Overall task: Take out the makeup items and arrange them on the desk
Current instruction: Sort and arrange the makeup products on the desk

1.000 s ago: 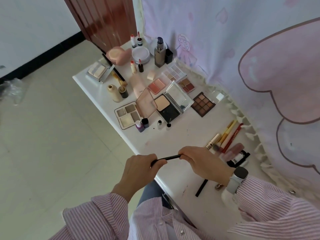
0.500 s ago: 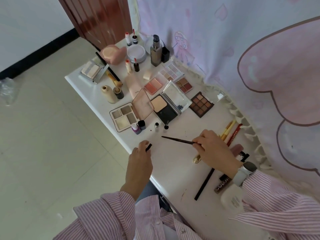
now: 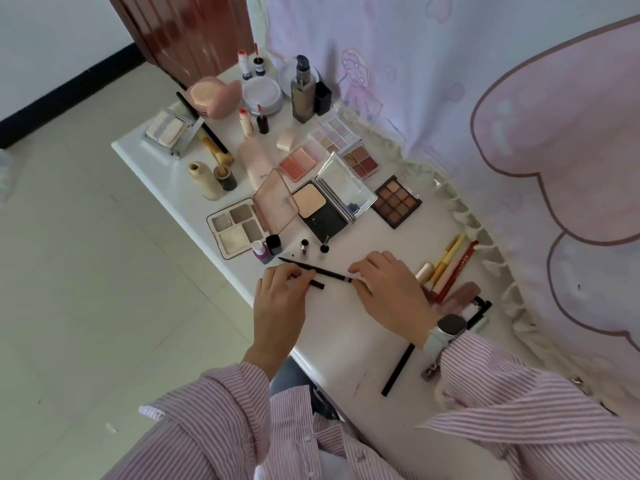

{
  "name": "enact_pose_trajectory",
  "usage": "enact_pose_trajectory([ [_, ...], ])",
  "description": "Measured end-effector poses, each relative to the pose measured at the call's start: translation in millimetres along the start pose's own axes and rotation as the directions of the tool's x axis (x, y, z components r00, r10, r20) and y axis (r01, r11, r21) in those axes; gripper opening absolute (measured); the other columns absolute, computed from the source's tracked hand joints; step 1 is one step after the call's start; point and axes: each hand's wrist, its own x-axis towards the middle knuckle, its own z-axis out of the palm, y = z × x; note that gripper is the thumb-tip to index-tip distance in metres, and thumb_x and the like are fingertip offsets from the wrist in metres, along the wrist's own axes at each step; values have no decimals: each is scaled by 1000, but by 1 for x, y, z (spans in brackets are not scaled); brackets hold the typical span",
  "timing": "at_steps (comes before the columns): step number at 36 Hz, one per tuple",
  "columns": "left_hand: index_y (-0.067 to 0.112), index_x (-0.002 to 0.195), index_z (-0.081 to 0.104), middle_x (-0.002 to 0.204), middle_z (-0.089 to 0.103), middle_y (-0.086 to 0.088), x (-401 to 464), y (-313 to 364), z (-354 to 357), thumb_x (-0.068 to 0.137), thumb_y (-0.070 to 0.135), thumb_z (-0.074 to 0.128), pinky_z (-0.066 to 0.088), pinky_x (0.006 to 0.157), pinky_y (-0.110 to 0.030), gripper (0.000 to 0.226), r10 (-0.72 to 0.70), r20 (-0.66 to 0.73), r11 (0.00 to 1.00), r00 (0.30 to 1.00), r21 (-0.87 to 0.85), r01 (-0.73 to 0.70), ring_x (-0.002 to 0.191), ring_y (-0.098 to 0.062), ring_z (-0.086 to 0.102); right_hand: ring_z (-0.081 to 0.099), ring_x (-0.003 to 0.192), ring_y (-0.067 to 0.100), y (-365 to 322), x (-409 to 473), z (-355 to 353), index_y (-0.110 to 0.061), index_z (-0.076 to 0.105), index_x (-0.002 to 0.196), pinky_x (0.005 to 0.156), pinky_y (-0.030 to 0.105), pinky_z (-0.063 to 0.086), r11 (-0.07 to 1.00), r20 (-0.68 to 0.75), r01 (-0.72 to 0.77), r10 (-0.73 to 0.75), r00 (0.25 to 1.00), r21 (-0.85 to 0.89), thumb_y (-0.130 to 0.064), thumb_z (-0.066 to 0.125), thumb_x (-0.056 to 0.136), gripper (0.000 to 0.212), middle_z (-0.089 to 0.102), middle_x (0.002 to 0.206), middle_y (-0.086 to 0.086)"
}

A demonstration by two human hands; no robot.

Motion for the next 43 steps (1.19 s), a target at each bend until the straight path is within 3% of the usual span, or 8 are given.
enact_pose_trajectory([
  [9,5,105,65,106,61,-11,-23,2,-2,88,19,46,40,90,-36,29,24,14,1000,1000,-18,-24,104,-24,49,59,93,24,34,-47,-16,-23,60,102,71,40,50,939,136,131,-91,986,-317,-39,74,61,46,60,103,2],
  [15,4,113,63,117,60,-15,-34,2,1,90,21,42,41,98,-41,36,47,63,997,997,61,-51,115,-26,44,59,85,24,35,-51,1,-17,63,87,64,37,51,929,87,140,-117,989,-342,-13,82,52,41,60,90,3],
  [21,4,114,62,118,60,-15,-33,5,-2,90,19,40,42,98,-43,36,42,59,996,997,73,-46,115,-26,44,57,84,24,39,-44,2,-15,54,94,71,38,40,876,-9,266,-294,956,-401,4,58,63,37,59,90,3],
  [25,5,114,62,119,59,-14,-32,6,-4,89,20,39,42,99,-42,37,17,84,1000,996,20,-19,115,-27,47,58,84,22,36,-40,-10,-18,49,98,77,33,35,919,-145,286,-333,932,-272,-5,59,78,26,61,90,0],
  [28,6,112,63,119,58,-12,-32,6,-6,88,22,40,42,99,-41,37,-10,105,998,994,-60,16,115,-27,48,54,81,13,17,-38,-31,-20,49,99,74,23,43,967,-214,134,-86,973,218,-26,46,90,11,57,89,-4],
  [31,7,111,62,117,57,-10,-32,6,-7,86,25,42,39,100,-36,37,-47,109,984,993,-168,65,115,-23,46,56,84,8,1,-33,-46,-23,52,97,74,17,48,712,-119,-121,278,953,692,-24,53,91,6,57,92,-3],
  [37,7,108,64,110,61,-8,-31,13,-15,88,33,38,36,98,-33,42,-121,100,942,988,-303,146,111,-20,49,58,69,16,-10,-27,-46,-12,57,89,63,29,52,184,165,-287,492,855,940,-16,53,91,6,59,75,3],
  [43,20,117,56,106,55,13,-32,27,-28,87,60,40,38,93,-26,52,-164,259,862,952,-431,265,101,-4,47,49,55,15,-17,-32,-32,-11,56,87,48,23,40,132,329,-441,486,809,888,-10,48,93,10,57,64,5],
])
